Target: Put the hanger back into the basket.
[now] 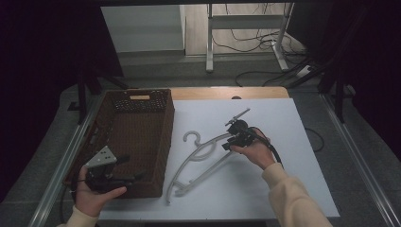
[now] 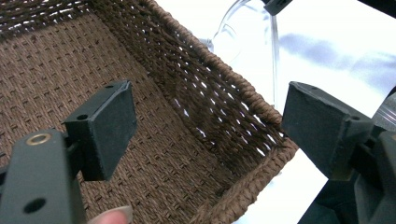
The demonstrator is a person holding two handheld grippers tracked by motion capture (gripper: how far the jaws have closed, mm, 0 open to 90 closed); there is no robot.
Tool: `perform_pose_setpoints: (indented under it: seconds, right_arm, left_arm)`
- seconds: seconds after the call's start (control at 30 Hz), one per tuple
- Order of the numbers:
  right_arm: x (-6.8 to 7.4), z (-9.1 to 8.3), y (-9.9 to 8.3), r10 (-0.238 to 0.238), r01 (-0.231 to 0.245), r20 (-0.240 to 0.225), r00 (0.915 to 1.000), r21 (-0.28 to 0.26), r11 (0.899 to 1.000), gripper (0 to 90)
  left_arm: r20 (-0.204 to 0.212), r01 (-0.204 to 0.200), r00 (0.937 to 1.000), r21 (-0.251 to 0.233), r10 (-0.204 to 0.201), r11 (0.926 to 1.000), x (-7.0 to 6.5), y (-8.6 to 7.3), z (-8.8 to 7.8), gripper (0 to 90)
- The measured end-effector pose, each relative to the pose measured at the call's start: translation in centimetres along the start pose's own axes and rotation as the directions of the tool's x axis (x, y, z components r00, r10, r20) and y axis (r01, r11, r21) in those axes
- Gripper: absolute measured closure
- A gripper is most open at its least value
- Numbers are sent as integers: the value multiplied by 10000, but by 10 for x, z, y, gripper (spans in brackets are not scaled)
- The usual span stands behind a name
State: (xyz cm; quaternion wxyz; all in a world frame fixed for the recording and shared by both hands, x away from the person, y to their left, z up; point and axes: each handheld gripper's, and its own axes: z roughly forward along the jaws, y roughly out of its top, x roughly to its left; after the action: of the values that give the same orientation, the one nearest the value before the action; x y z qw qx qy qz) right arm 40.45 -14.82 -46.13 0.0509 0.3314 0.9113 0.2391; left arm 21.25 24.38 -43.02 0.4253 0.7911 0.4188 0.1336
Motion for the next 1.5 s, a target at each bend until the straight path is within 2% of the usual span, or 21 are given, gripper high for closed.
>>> perform_pose_setpoints:
  seconds: [0.1, 0.17, 0.2, 0.23, 0.3, 0.37, 0.4, 0.47, 0.63, 0.83, 0.97, 1.03, 1.13, 1.2, 1.3, 1.4, 1.5]
  right_arm:
    - [1, 5, 3, -19, 21, -125, 9999, 172, 9999, 703]
    - [4, 11, 7, -176, 191, -310, 9994, 468, 9987, 798]
    - [4, 11, 7, -176, 191, -310, 9994, 468, 9987, 798]
    - [7, 17, 8, -318, 346, -384, 9988, 738, 9967, 855]
    - [9, 23, 8, -495, 527, -328, 9982, 1073, 9928, 898]
    - [10, 27, 8, -548, 581, -303, 9980, 1235, 9906, 900]
    - [12, 32, 7, -689, 724, -280, 9972, 1529, 9856, 900]
    - [15, 36, 7, -850, 877, -224, 9961, 1776, 9802, 900]
    - [17, 36, 5, -852, 857, -108, 9963, 1892, 9782, 900]
    - [19, 30, -2, -819, 842, -193, 9964, 2170, 9725, 900]
    - [23, 23, -16, -927, 959, -247, 9954, 2128, 9724, 900]
    - [23, 15, -32, -766, 817, -325, 9965, 2068, 9750, 900]
    - [22, 10, -42, -667, 730, -374, 9971, 2048, 9761, 900]
    - [20, 3, -57, -474, 551, -429, 9980, 2012, 9780, 900]
    - [16, -1, -71, -296, 385, -469, 9985, 2019, 9786, 900]
    - [14, -2, -79, -138, 235, -493, 9987, 2020, 9791, 900]
    - [15, -5, -79, -185, 259, -395, 9990, 1951, 9804, 900]
  left_arm:
    - [8, 1, 10000, 22, -1, 10000, 0, 0, 1, 177]
    - [14, 11, 10000, 32, -11, 10000, 0, -1, 1, 177]
    - [16, 12, 10000, 36, -12, 10000, 0, -1, 1, 177]
    - [15, 12, 10000, 43, -12, 10000, 1, -1, 1, 177]
    - [14, 16, 10000, 51, -16, 10000, 1, -1, 1, 177]
    - [9, 20, 10000, 53, -20, 10000, 1, -1, 1, 177]
    - [3, 29, 10000, 45, -29, 10000, 1, -1, 1, 177]
    - [10, 32, 10000, 26, -32, 10000, 1, -1, 0, 177]
    - [36, 24, 10000, 65, -25, 10000, 2, -2, 1, 178]
    - [43, 10, 10000, 56, -10, 10000, 1, -2, 1, 178]
    - [60, 4, 10000, 39, -4, 10000, 0, -1, 1, 178]
    - [69, -12, 10000, 36, 12, 10000, -1, -1, 1, 179]
    - [81, -21, 10000, 46, 21, 10000, -1, 0, 1, 179]
    - [94, -30, 10000, 111, 28, 9999, -1, 0, 3, 179]
    - [110, -24, 9999, 166, 22, 9999, -2, 0, 5, 178]
    - [130, -54, 9999, 200, 52, 9998, -3, 0, 6, 179]
    - [139, -79, 9999, 204, 76, 9998, -3, 1, 6, 179]
